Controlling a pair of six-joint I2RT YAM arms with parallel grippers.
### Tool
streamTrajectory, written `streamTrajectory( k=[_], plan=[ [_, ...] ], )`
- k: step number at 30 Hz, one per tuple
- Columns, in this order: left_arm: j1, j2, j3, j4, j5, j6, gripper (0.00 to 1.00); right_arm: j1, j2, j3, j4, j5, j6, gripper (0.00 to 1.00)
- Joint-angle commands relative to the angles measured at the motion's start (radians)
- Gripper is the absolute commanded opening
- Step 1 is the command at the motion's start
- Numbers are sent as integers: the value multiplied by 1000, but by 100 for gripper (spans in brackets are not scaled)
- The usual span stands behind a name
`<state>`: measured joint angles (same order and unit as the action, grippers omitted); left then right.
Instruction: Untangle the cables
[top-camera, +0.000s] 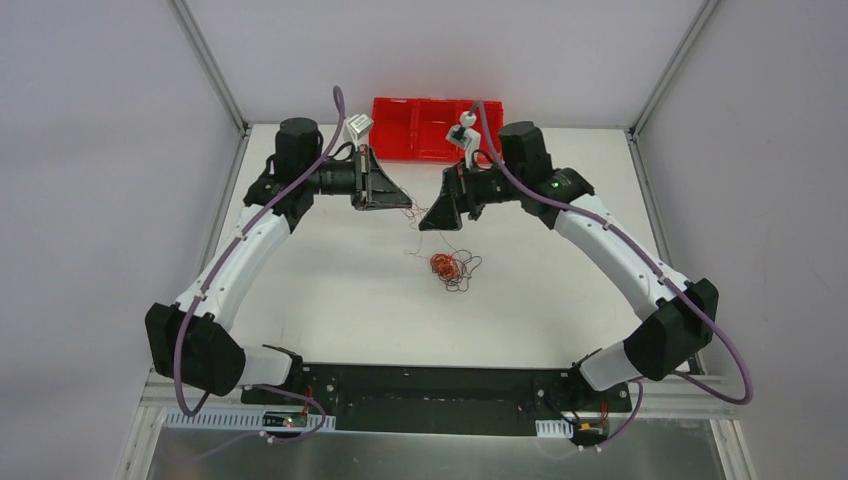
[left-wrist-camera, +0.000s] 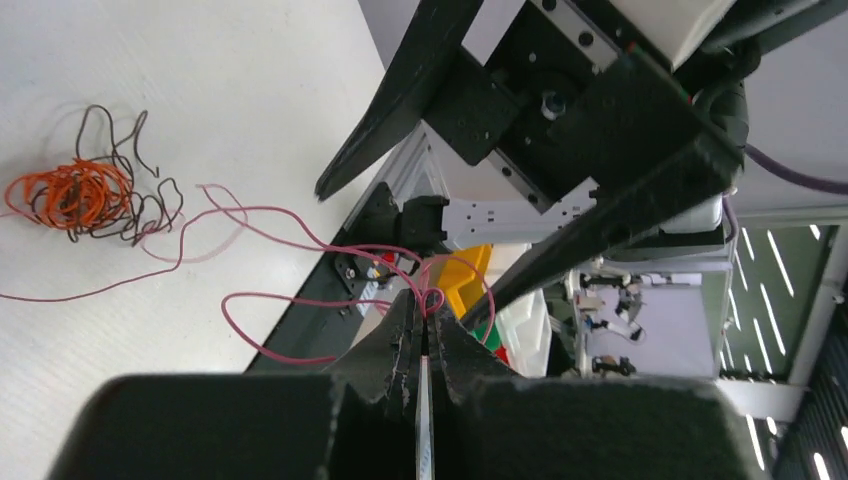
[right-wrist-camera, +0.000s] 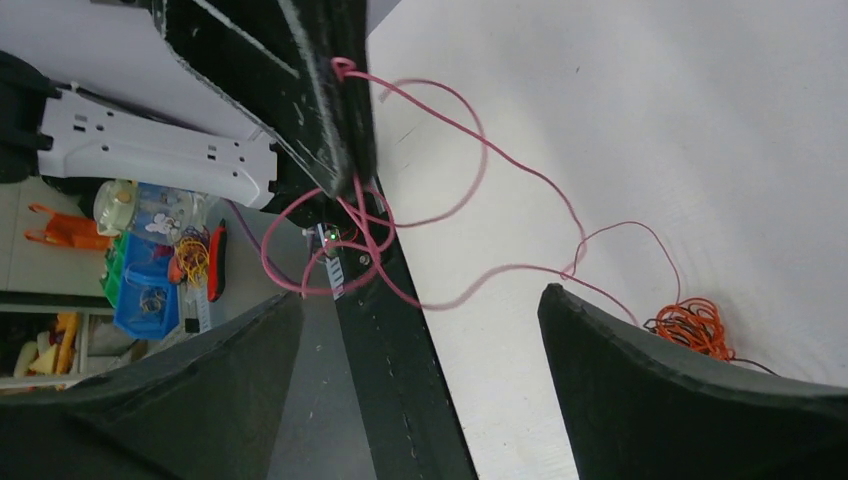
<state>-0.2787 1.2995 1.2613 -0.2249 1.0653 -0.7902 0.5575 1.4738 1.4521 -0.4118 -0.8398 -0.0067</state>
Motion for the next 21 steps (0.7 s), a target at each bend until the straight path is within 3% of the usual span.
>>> streamTrajectory(
  k=[1, 4, 6, 7, 9, 10, 17, 21],
  plan=[
    [-20, 35, -33, 281, 108, -238, 0, 81, 34, -28, 85, 65, -83, 91],
    [-21, 47, -58, 399, 149, -338, 0, 122, 80, -26, 145, 139, -100, 90],
    [-20, 44, -65, 419, 160, -356, 0, 134, 118, -11, 170, 187, -113, 75],
    [-20, 41, -68, 419, 165, -357, 0, 134, 130, -6, 181, 204, -115, 60],
    [-14, 31, -72, 412, 174, -351, 0, 134, 140, -5, 185, 213, -119, 16],
    [-4, 23, -69, 400, 178, -340, 0, 135, 137, -11, 182, 210, -120, 1],
    [213, -22, 2, 111, 128, -23, 0, 118, 47, -96, 93, 157, -150, 0],
    [272, -68, 33, -21, 74, 180, 0, 110, 15, -123, 34, 133, -178, 0]
  ],
)
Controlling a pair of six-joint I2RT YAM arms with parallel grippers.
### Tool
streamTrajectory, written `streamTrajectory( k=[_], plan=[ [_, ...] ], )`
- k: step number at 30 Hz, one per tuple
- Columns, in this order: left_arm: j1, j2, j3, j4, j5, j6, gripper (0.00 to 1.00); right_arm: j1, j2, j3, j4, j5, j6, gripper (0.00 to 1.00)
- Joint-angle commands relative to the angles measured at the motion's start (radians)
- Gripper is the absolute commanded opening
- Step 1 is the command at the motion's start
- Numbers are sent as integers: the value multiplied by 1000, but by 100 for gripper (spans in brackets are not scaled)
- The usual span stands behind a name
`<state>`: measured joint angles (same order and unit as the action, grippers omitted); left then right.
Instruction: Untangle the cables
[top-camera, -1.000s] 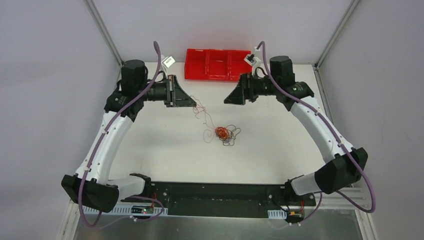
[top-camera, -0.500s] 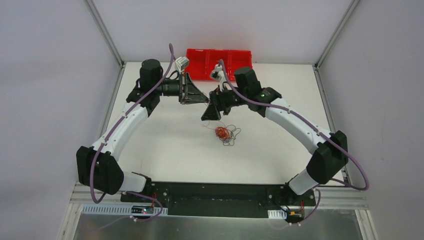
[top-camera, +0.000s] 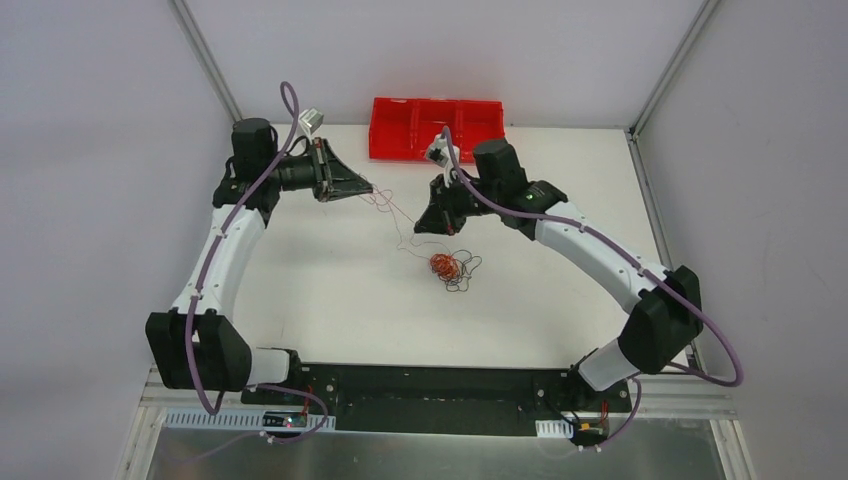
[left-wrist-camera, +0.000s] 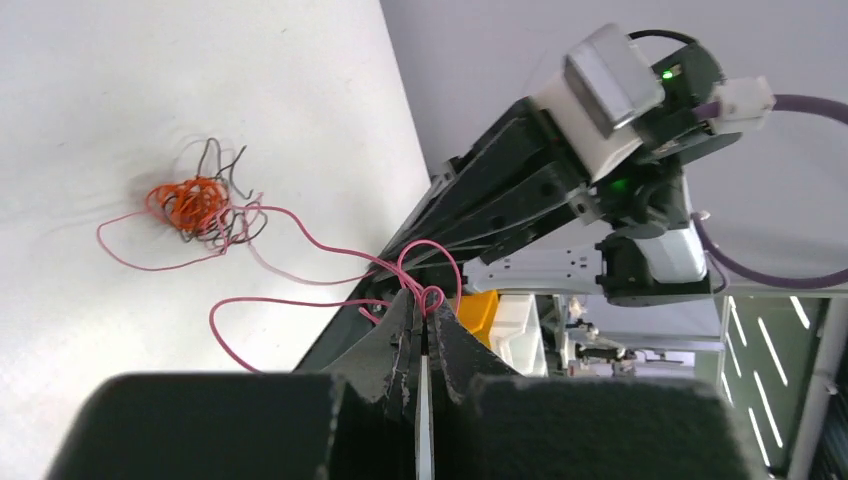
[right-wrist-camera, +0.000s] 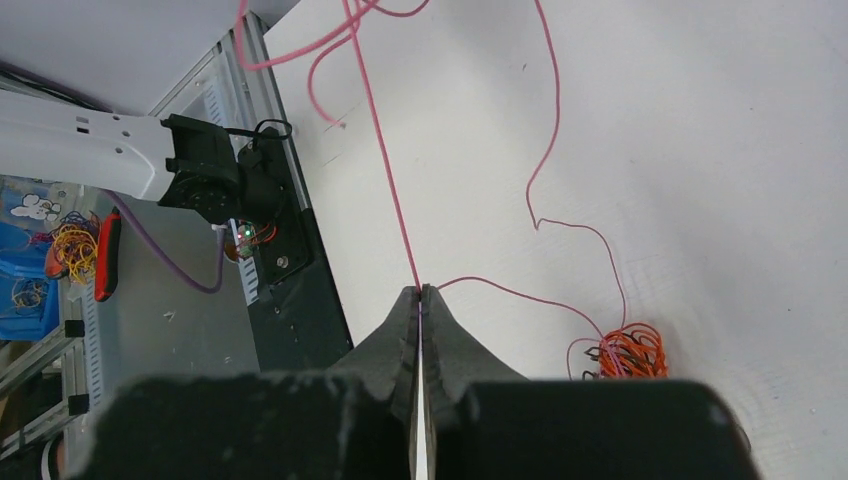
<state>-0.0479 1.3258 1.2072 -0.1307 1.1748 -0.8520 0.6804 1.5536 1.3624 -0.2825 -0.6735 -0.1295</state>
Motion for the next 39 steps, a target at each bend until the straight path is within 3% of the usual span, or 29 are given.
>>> streamTrajectory(
  k=[1, 10, 12, 16, 17, 18, 19, 20, 22, 30, 33, 34, 37, 38, 39],
  plan=[
    [42, -106, 96, -149, -45, 290, 0, -15, -70, -40, -106, -34, -61, 0],
    [-2, -164, 38, -193, 10, 270, 0, -27, -62, -12, -94, -32, -28, 0],
    [-1, -172, 15, -201, 4, 291, 4, -28, -58, 17, -108, -19, -24, 0],
    [-3, -168, 9, -209, -21, 259, 0, -44, -67, 52, -146, 25, -41, 0],
    [-8, -162, 13, -208, -24, 248, 0, -45, -71, 55, -149, 36, -56, 16],
    [-14, -156, 16, -206, -24, 236, 0, -45, -73, 56, -150, 36, -68, 41],
    [-22, -151, 18, -204, -24, 225, 0, -45, -72, 62, -149, 30, -72, 55],
    [-32, -143, 18, -203, -24, 216, 0, -43, -65, 71, -145, 15, -64, 62],
    [-53, -132, 18, -200, -27, 190, 0, -30, -47, 92, -120, -8, -34, 67],
    [-105, -91, -16, -137, -47, 21, 0, 77, 80, 260, -80, -10, 32, 69],
    [-106, -79, -23, -106, -38, -28, 0, 100, 100, 272, -76, -16, 26, 65],
    [-106, -76, -24, -95, -34, -43, 0, 104, 103, 270, -76, -15, 21, 60],
    [-106, -72, -31, -58, -18, -82, 0, 104, 98, 252, -84, -13, -4, 6],
    [-104, -72, -33, -48, -10, -89, 0, 105, 90, 244, -91, -9, -10, 0],
    [-103, -75, -35, -45, -4, -91, 0, 105, 84, 236, -104, -6, -29, 0]
  ],
)
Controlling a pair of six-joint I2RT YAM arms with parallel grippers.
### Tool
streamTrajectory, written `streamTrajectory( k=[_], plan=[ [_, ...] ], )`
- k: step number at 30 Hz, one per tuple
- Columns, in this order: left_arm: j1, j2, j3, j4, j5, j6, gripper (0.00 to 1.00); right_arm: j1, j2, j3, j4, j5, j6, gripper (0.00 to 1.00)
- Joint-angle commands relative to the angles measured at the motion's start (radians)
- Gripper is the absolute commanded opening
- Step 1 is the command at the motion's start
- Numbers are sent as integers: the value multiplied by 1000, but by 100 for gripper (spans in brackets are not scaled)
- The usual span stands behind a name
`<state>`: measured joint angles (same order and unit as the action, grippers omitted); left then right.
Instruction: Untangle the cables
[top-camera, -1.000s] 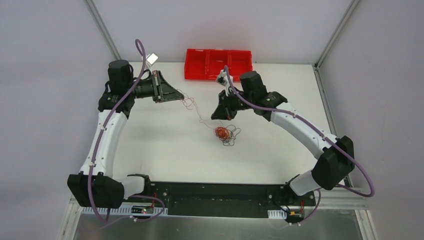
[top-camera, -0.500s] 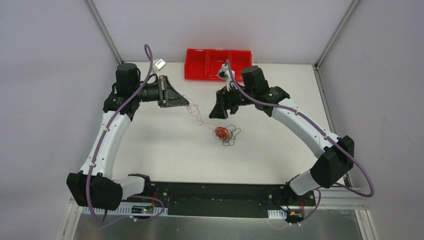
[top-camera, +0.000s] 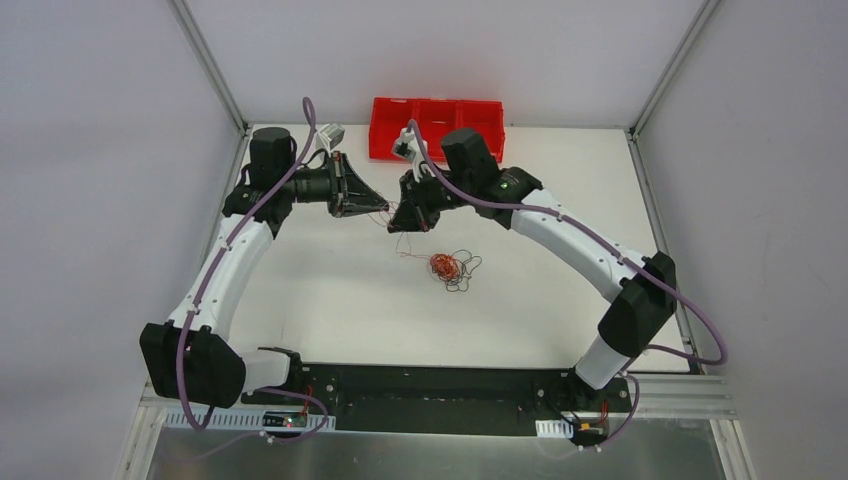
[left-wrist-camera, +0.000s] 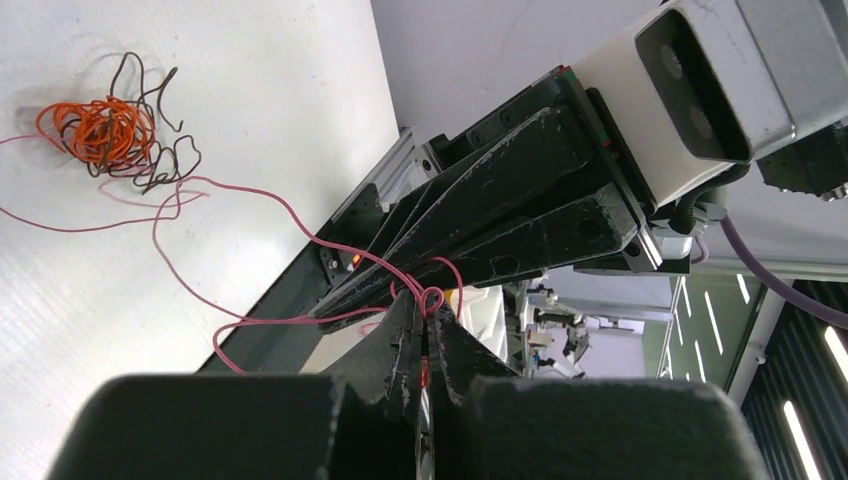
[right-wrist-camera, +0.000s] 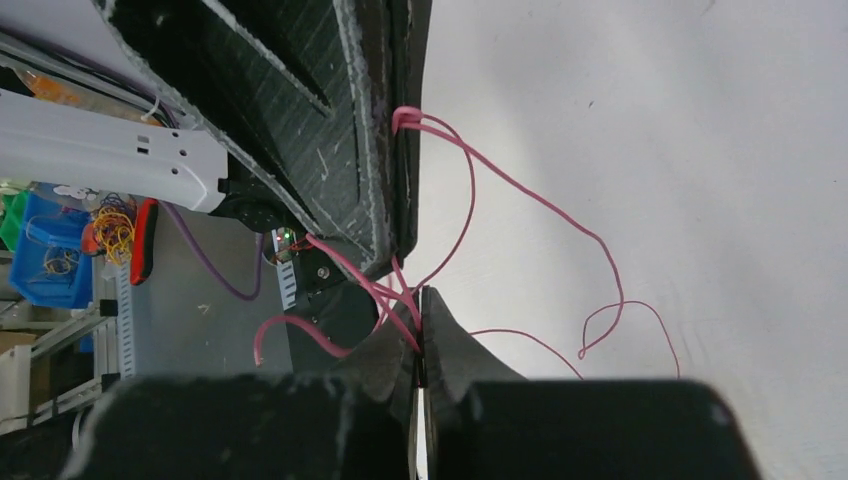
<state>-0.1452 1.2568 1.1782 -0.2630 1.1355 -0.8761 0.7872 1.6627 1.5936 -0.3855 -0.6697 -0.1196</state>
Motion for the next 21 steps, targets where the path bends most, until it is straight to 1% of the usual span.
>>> streamTrajectory(
  k=[1, 3, 4, 5, 7, 8, 9, 10, 12, 13, 16, 19, 21],
  plan=[
    [-2, -7, -6, 91, 41, -67, 0, -2, -33, -3, -12, -6, -50, 0],
    [10, -14, -5, 94, 46, -62, 0, -6, -49, -17, -33, -4, -69, 0],
    [23, -17, -2, 95, 53, -54, 2, -10, -59, -24, -40, -9, -71, 0],
    [38, -21, 3, 94, 58, -38, 11, -16, -67, -33, -47, -19, -71, 0],
    [91, -41, 15, 89, 57, 17, 31, -31, -89, -49, -57, -44, -69, 0],
    [131, -56, 22, 72, 47, 64, 42, -40, -103, -58, -63, -61, -68, 0],
    [169, -77, 25, 46, 33, 125, 49, -49, -112, -63, -67, -74, -62, 0],
    [192, -100, 28, 8, 16, 254, 57, -59, -122, -71, -67, -93, -57, 0],
    [202, -143, 25, -96, -42, 480, 66, -76, -137, -80, -72, -123, -52, 0],
    [203, -165, 0, -109, -56, 552, 70, -79, -142, -84, -76, -136, -54, 0],
    [191, -196, -68, -112, -79, 643, 76, -80, -149, -92, -91, -181, -68, 0],
    [152, -183, -80, -108, -68, 673, 78, -80, -150, -90, -105, -228, -71, 0],
    [85, -169, -68, -103, -85, 691, 78, -80, -149, -85, -109, -255, -70, 0]
  ],
)
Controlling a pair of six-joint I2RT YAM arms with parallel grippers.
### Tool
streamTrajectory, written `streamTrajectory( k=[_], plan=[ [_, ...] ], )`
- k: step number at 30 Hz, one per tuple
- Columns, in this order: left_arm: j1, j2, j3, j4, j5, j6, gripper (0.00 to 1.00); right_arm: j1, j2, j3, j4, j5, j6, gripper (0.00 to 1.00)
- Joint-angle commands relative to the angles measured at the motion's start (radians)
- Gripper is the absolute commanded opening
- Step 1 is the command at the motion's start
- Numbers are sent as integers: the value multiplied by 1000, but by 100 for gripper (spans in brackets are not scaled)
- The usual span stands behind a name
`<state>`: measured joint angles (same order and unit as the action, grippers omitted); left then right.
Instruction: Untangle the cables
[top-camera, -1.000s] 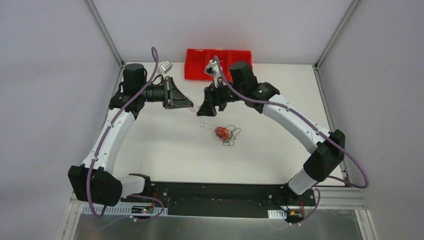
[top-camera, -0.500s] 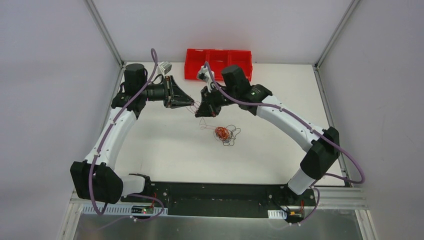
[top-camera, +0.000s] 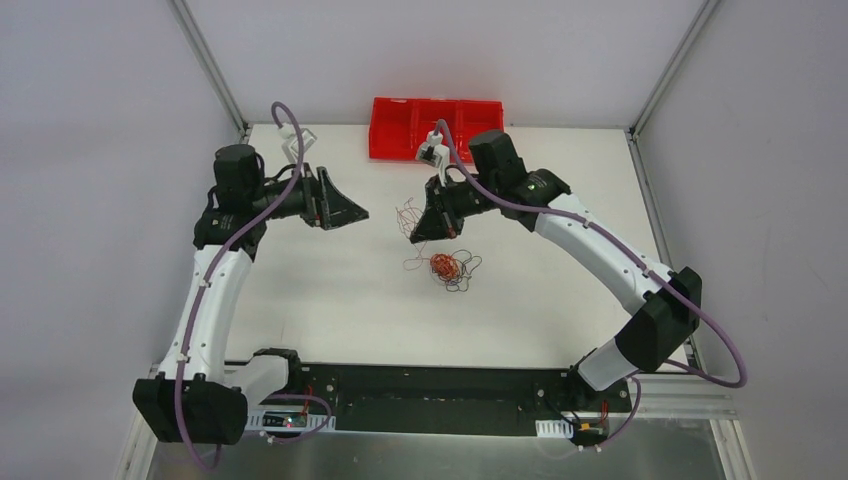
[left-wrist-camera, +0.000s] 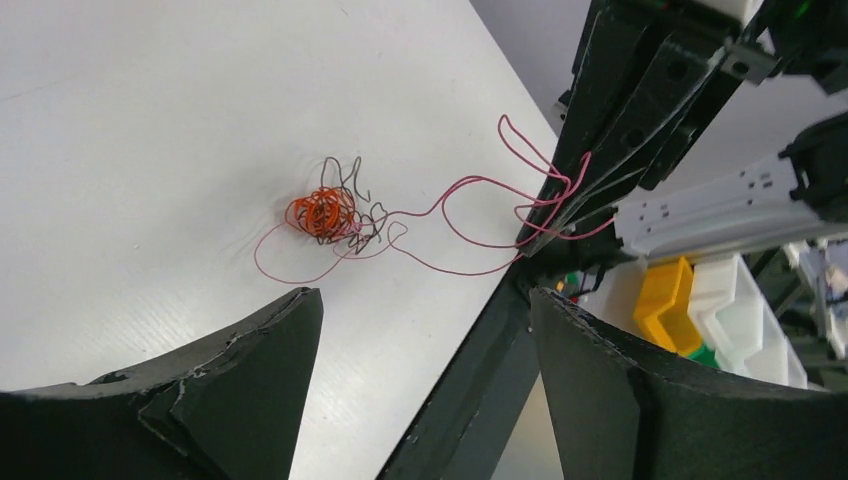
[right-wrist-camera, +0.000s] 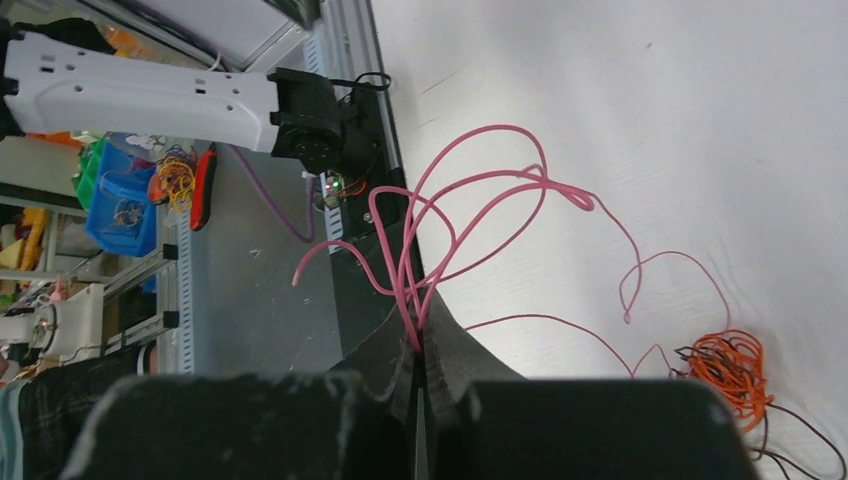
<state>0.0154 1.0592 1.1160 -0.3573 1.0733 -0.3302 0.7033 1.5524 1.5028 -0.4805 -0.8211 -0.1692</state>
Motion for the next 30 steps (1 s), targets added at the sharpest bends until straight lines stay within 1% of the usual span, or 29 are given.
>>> streamTrajectory(
  k=[1, 4, 6, 11, 13, 14, 16, 17, 19, 21, 25, 27, 29, 30],
  plan=[
    [-112, 37, 1, -7, -32, 152, 78, 4, -38, 9, -15, -119, -21, 0],
    [-232, 65, 19, -1, -53, 161, 75, 4, -26, 21, -8, -155, -5, 0],
    [-284, 83, 25, 10, -56, 160, 72, 4, -21, 25, 11, -188, 24, 0],
    [-340, 114, 32, 25, -22, 135, 55, 4, -21, 19, 43, -219, 74, 0],
    [-346, 109, 34, 34, -22, 111, 45, 4, -26, 10, 39, -216, 71, 0],
    [-348, 103, 37, 38, -26, 103, 34, 5, -31, 4, 37, -215, 70, 0],
    [-348, 83, 45, 41, -28, 82, 4, 4, -38, -7, 25, -202, 70, 0],
    [-348, 69, 50, 42, -29, 72, 0, 4, -42, -12, 19, -187, 70, 0],
    [-330, 33, 55, 40, -46, 51, 0, 1, -55, -23, 0, -163, 56, 0],
    [-288, -2, 51, 40, -55, 34, 0, -10, -66, -39, -14, -154, 49, 0],
    [-170, -25, 33, 40, -24, 5, 0, -31, -88, -72, -17, -145, 54, 0],
    [-163, -26, 36, 41, 19, 18, 1, -36, -94, -82, -13, -137, 59, 0],
    [-213, -35, 48, 41, 26, 41, 33, -39, -96, -89, 3, -126, 79, 0],
    [-252, -43, 53, 41, 14, 62, 39, -38, -95, -92, 12, -121, 95, 0]
  ],
)
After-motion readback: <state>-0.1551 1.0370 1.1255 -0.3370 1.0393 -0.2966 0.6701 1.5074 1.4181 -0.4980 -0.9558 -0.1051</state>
